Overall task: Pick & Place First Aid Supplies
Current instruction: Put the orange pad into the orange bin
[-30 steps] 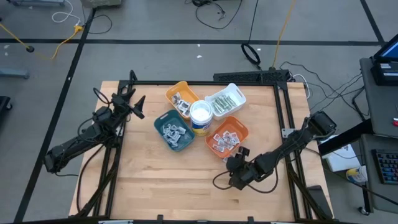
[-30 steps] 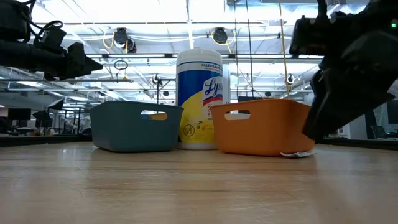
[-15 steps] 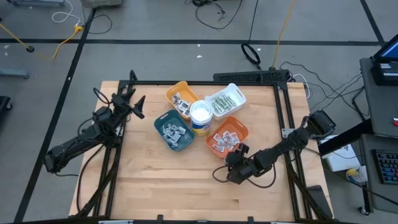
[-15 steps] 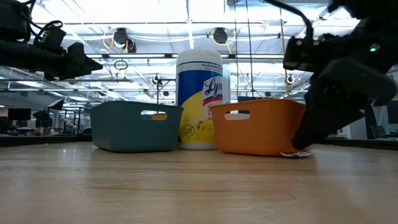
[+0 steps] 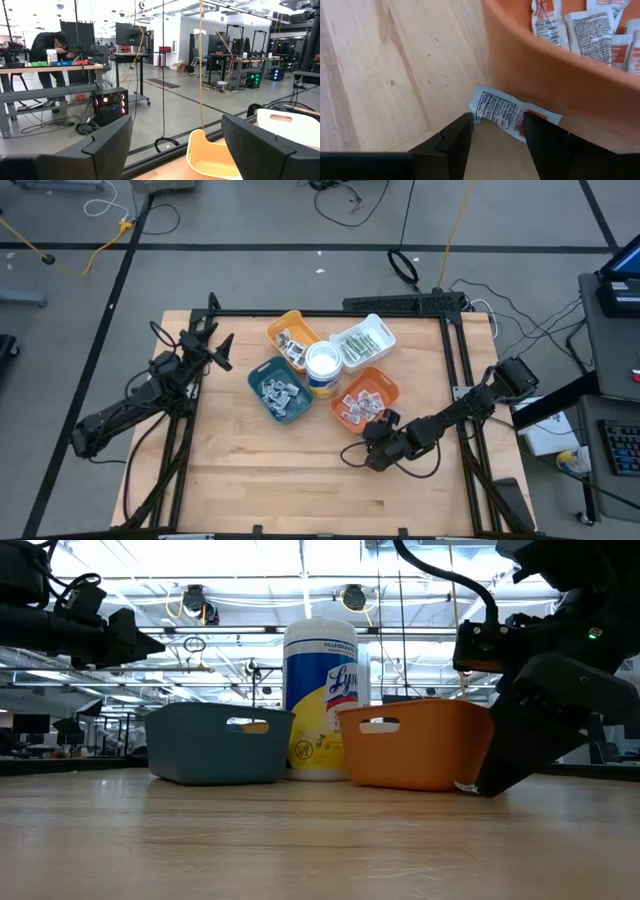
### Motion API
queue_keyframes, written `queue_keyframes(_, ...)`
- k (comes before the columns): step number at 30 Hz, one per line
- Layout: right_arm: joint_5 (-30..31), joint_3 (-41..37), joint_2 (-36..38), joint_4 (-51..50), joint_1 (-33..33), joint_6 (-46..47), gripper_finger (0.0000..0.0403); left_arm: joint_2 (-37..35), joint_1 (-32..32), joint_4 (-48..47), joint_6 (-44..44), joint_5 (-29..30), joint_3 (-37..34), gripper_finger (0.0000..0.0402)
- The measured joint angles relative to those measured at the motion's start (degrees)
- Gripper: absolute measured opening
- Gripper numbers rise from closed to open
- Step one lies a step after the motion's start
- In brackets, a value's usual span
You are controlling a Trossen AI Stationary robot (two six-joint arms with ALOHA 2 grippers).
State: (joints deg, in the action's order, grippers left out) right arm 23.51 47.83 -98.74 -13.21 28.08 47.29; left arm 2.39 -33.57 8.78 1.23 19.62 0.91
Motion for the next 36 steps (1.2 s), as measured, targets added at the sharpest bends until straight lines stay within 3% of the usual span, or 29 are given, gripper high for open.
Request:
queue_keyframes(3,-1.15,0.0,-0.04,0.14,0.0,-0.1,0.0144,0.0,-0.02,0.02,0.0,-0.02,0.0,0.0308)
queue_keyframes(9,-5.0,0.0,-0.18,0.18,-0.04,-0.14,0.0028,0.0,-0.01,0.02,0.0,0.0,0.0,0.0308)
queue_keyframes(11,-5.66,-0.02,-0.19,0.67,-0.04,-0.13,0.0009,0.0,0.0,0.02,0.0,0.0,0.0,0.0308)
queue_keyframes(24,-13.56,2.71,5.91,-0.56,3.11,-0.07,0.0001,0.0,0.01,0.02,0.0,0.0,0.0,0.0308)
queue_keyframes(36,-13.94,12.67,10.65,-24.74,6.97,-1.99,0.0,0.0,-0.01,0.02,0.0,0.0,0.0,0.0308)
